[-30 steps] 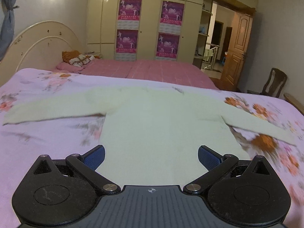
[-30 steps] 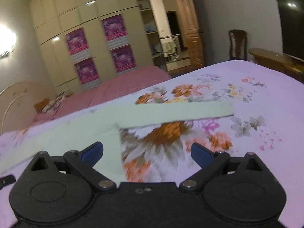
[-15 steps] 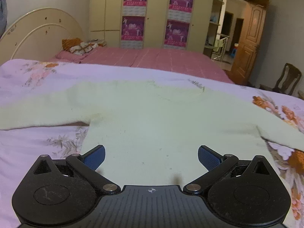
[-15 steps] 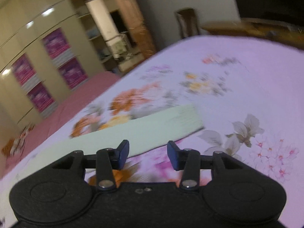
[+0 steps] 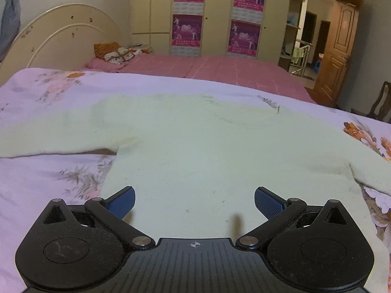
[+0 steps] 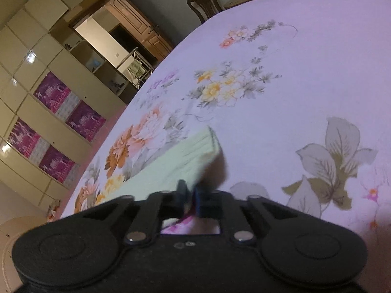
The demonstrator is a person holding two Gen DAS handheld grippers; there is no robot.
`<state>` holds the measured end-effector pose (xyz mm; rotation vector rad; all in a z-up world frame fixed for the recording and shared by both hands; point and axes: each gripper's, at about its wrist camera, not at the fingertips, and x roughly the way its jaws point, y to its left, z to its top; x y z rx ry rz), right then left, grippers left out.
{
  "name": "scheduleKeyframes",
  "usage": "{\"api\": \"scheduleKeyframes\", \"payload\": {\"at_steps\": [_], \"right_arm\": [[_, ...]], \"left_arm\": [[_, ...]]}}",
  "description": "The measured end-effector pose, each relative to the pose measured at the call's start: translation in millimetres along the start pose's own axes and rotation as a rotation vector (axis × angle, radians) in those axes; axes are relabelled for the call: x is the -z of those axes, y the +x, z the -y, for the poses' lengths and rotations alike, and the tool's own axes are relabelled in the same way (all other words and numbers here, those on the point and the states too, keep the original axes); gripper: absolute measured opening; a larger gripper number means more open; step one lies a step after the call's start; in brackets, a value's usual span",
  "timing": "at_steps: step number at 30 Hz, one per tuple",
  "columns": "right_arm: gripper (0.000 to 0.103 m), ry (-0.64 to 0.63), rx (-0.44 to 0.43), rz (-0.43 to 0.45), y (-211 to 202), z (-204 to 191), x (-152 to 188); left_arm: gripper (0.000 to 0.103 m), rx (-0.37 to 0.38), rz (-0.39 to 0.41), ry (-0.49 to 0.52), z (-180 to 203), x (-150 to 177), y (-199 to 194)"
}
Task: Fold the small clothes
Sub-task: 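Grasp the sweater sleeve cuff with the right tool and carry it across the body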
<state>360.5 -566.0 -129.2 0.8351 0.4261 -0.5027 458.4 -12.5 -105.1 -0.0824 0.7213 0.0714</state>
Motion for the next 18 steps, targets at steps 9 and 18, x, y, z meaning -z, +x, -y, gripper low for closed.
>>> {"api": "scheduleKeyframes", "payload": {"at_steps": [9,18], "right_arm": [[0.005,-0.186,0.027,0.012,-2.9,-43.7,7.9],[0.005,-0.375,-0.104,-0.049,8.6,-155.3,67.2]], "left_arm": [[0.103,0.077,-0.026,0.056,-7.8,-13.6,11.9],[0.103,0.165,-0.004,0.016,-33.9,-51.0,29.9]]}}
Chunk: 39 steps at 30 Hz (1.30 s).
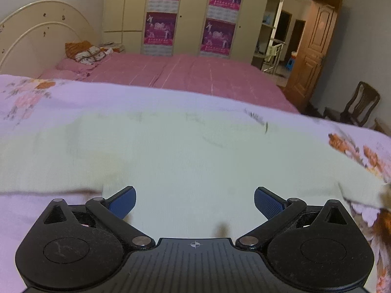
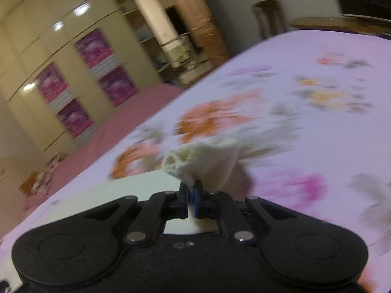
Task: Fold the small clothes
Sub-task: 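Grasp the sweater sleeve cuff with the right tool and carry it across the body, then lay the sleeve on the sweater body and open the right tool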
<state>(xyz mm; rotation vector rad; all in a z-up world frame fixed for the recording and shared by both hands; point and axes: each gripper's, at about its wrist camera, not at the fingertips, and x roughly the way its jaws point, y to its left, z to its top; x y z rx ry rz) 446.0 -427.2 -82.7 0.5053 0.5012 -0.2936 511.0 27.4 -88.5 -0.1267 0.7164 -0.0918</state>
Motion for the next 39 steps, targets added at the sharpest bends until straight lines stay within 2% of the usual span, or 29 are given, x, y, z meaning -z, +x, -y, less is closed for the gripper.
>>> {"api": "scheduleKeyframes", "payload": {"at_steps": [6,11,12,13,14,15,17,18,19,21,24,25,26,27,31,32,33,34,37,39], "right_arm": [[0.005,-0.175,-0.141,-0.067,21.9,-111.8,34.9],[0.005,-0.314,-0.223,-0.152,43.9,-189.5,81.0],[0.005,-0.339,-0.232,-0.167,47.4,-202.3,90.4],[0.005,-0.358,-0.24,-0.179,48.7,-211.7,97.4],[0.005,-0.372,-0.25,-0.191,50.9,-219.5,104.5],[0.005,-0.392,-0.26,-0.208,53.6,-228.4,112.8],[0.012,-0.433,-0.275,-0.217,53.8,-241.0,125.7],[0.024,-0.46,-0.285,-0.214,50.1,-245.5,129.9],[0.027,-0.492,-0.283,-0.193,42.2,-248.9,132.9],[0.027,-0.512,-0.285,-0.156,22.7,-245.0,131.7],[0.026,-0.444,-0.256,-0.153,1.3,-226.0,124.1],[0.026,-0.423,-0.246,-0.153,0.5,-218.5,119.7],[0.025,-0.398,-0.232,-0.152,-4.3,-210.7,115.8],[0.025,-0.38,-0.222,-0.148,-6.5,-203.8,112.7],[0.023,-0.34,-0.165,-0.143,-6.5,-188.2,103.7],[0.023,-0.332,-0.155,-0.141,-6.9,-185.8,102.4],[0.023,-0.323,-0.147,-0.138,-6.8,-183.5,101.7],[0.023,-0.313,-0.139,-0.136,-1.1,-185.3,102.6],[0.024,-0.269,-0.115,-0.139,9.3,-183.4,103.2],[0.025,-0.245,-0.119,-0.142,9.6,-181.9,103.8]], "left_arm": [[0.103,0.032,0.002,-0.018,-26.0,-11.6,4.4],[0.102,0.047,-0.011,-0.032,-49.7,-12.2,9.2],[0.097,0.051,-0.015,-0.033,-53.7,-11.5,9.7],[0.084,0.053,-0.026,-0.036,-58.2,-11.5,11.5],[0.079,0.06,-0.04,-0.045,-63.1,-11.2,14.0],[0.078,0.068,-0.046,-0.058,-67.1,-10.9,16.1],[0.078,0.086,-0.048,-0.074,-69.7,-9.9,19.7],[0.078,0.103,-0.05,-0.079,-68.8,-10.2,22.3],[0.078,0.132,-0.056,-0.089,-66.4,-10.8,25.9],[0.078,0.203,-0.072,-0.109,-56.7,-12.4,36.1],[0.078,0.32,-0.107,-0.118,-29.0,-14.6,60.3],[0.071,0.344,-0.128,-0.115,-17.1,-14.4,69.9],[0.056,0.366,-0.166,-0.112,-5.1,-13.6,82.7],[0.051,0.382,-0.198,-0.116,4.2,-12.6,93.4],[0.048,0.41,-0.206,-0.132,35.1,-15.4,116.8],[0.033,0.405,-0.203,-0.126,42.9,-15.9,117.3],[0.014,0.389,-0.205,-0.103,51.1,-14.2,119.2],[0.004,0.383,-0.212,-0.088,55.7,-14.4,120.0],[0.004,0.363,-0.159,-0.068,51.0,-18.4,111.8],[0.004,0.336,-0.114,-0.069,34.1,-24.9,101.6]]}}
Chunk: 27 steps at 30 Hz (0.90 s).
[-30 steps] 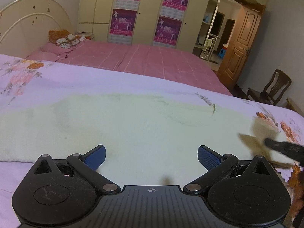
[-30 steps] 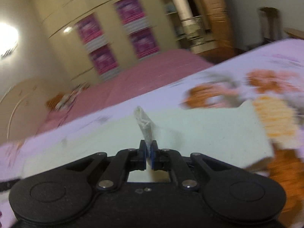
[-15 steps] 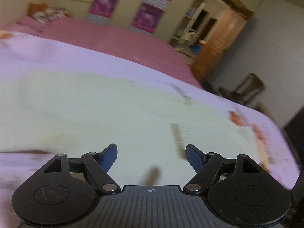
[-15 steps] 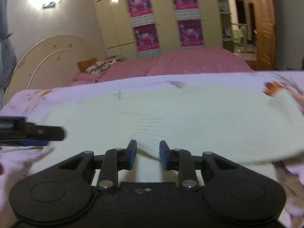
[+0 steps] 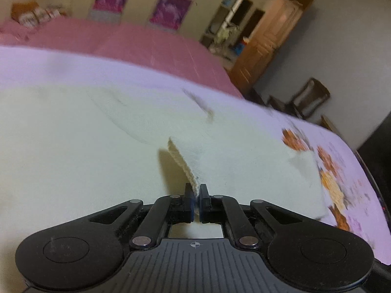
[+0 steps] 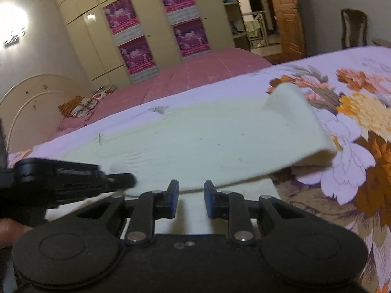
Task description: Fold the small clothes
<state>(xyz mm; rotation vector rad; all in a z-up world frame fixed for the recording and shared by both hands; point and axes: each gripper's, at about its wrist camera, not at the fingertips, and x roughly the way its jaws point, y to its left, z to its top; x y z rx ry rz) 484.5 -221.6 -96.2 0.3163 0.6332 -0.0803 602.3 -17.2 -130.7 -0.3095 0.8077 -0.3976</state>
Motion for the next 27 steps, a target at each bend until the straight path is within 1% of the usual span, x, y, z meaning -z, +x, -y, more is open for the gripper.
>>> {"api": "scheduleKeyframes", "payload": {"at_steps": [3,6,10,14,19,24,25,27], "right_arm": [[0.027,0.029,-0.021,-0.008,5.6,2.7,-2.2],[0.029,0.092,-0.06,-0.017,10.4,6.0,-2.4],[0.036,0.174,-0.088,-0.021,15.9,12.6,-2.2],[0.039,0.221,-0.094,-0.017,17.1,21.0,-4.1],[0.041,0.317,-0.088,-0.005,18.8,43.1,-8.9],[0.037,0.437,-0.092,0.011,23.7,71.6,-13.8],[0.034,0.457,-0.1,0.012,25.7,76.8,-14.4],[0.025,0.469,-0.105,0.01,29.7,82.1,-16.0]], "left_arm": [[0.004,-0.052,0.03,-0.009,-33.1,-8.0,-19.7],[0.004,-0.094,0.037,-0.039,-66.2,-9.7,-32.4],[0.004,-0.137,0.057,-0.073,-96.1,-9.1,-45.1],[0.004,-0.158,0.072,-0.115,-112.7,-7.7,-43.7],[0.004,-0.163,0.064,-0.112,-119.1,-1.1,-37.4],[0.004,-0.166,0.048,-0.101,-130.6,0.8,-43.1],[0.004,-0.166,0.047,-0.101,-128.3,5.1,-47.6],[0.004,-0.169,0.043,-0.097,-126.8,2.9,-46.3]]}}
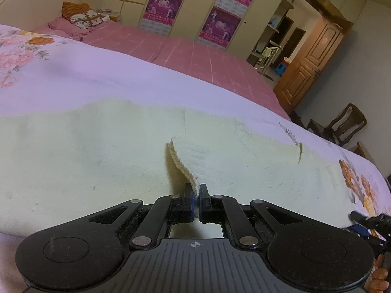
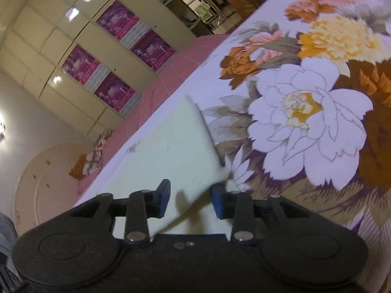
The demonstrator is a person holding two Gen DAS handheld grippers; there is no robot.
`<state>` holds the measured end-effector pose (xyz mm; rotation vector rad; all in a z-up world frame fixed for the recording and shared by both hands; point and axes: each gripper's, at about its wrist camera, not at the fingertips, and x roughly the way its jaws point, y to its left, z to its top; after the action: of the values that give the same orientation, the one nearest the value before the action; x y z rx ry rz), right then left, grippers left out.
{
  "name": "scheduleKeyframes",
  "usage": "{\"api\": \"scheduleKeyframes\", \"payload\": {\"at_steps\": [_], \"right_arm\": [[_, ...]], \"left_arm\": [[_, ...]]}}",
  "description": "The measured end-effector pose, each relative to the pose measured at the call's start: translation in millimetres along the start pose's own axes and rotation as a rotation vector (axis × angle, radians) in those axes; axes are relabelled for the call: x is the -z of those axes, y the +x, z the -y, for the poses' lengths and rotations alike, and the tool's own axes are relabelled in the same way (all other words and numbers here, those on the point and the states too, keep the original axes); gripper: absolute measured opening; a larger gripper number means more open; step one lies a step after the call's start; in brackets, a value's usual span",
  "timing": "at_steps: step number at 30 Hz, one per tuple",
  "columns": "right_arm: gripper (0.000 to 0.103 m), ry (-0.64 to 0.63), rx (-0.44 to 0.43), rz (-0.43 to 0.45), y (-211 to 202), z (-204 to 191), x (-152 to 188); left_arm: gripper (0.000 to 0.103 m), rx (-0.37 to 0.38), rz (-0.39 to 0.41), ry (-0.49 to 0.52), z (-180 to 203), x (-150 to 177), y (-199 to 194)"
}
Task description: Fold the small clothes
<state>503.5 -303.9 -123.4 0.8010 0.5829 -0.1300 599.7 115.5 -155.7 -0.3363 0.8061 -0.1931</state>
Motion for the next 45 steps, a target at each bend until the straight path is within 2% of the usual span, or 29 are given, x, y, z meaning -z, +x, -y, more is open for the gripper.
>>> {"api": "scheduleKeyframes", "payload": {"at_steps": [1,2,7,11,16,19,21,22,23,24,25,28,30,31,32,34,37,40,45], "right_arm": [[0.009,-0.013,0.017,-0.005,2.6,0.5,-1.6],[0.005,-0.028,0.034,-0.005,3.8,0.5,-3.5],[0.004,-0.054,0.038,-0.004,7.0,4.3,-4.7],[0.004,-0.064,0.042,0.0,7.0,2.3,-4.6],[0.004,-0.069,0.04,-0.008,9.0,3.5,-4.7],[0.002,-0.077,0.043,-0.011,10.6,4.2,-4.0],[0.002,-0.074,0.039,-0.013,11.4,5.6,-4.3],[0.002,-0.069,0.036,-0.015,11.3,6.6,-4.7],[0.005,-0.064,0.033,-0.019,10.8,6.9,-5.3],[0.007,-0.059,0.026,-0.024,9.6,6.5,-5.8],[0.012,-0.059,0.022,-0.03,8.0,5.8,-6.0],[0.027,-0.101,0.01,-0.029,-3.6,-2.1,-3.2],[0.029,-0.145,-0.005,-0.027,-12.0,-9.9,2.0],[0.029,-0.16,-0.014,-0.026,-14.9,-13.7,4.6],[0.029,-0.173,-0.021,-0.024,-17.2,-17.1,7.1],[0.029,-0.191,-0.03,-0.024,-19.0,-24.9,12.6],[0.029,-0.198,-0.054,-0.039,-16.1,-36.6,19.4],[0.029,-0.221,-0.067,-0.059,-9.6,-49.7,25.0],[0.029,-0.251,-0.066,-0.085,-1.9,-67.6,34.0]], "left_arm": [[0.004,0.0,0.001,0.002,0.5,-0.8,-0.7],[0.004,-0.002,0.002,0.006,1.9,-1.6,-0.7],[0.004,-0.011,-0.005,0.009,2.3,2.7,0.4],[0.004,-0.011,0.022,0.002,3.6,5.8,-9.4],[0.004,-0.049,0.002,0.018,6.0,12.3,-2.9],[0.006,-0.076,0.029,0.067,11.2,18.1,-1.3],[0.018,-0.123,0.055,0.103,16.3,22.7,-4.5],[0.049,-0.177,0.072,0.134,19.5,23.1,-7.7],[0.094,-0.244,0.097,0.165,21.6,23.0,-13.1],[0.102,-0.345,0.159,0.187,21.6,23.4,-22.7],[0.103,-0.396,0.217,0.203,15.8,24.1,-34.3],[0.102,-0.37,0.241,0.125,-22.8,22.3,-65.8],[0.086,-0.408,0.251,0.042,-60.0,26.6,-90.2],[0.072,-0.422,0.246,-0.016,-79.3,28.9,-100.3],[0.068,-0.421,0.248,-0.1,-103.4,33.5,-112.5],[0.068,-0.433,0.272,-0.26,-147.2,46.4,-135.4],[0.068,-0.46,0.303,-0.42,-194.8,62.5,-156.6],[0.067,-0.414,0.36,-0.558,-233.0,71.8,-167.2],[0.067,-0.341,0.441,-0.729,-275.3,74.2,-171.5]]}}
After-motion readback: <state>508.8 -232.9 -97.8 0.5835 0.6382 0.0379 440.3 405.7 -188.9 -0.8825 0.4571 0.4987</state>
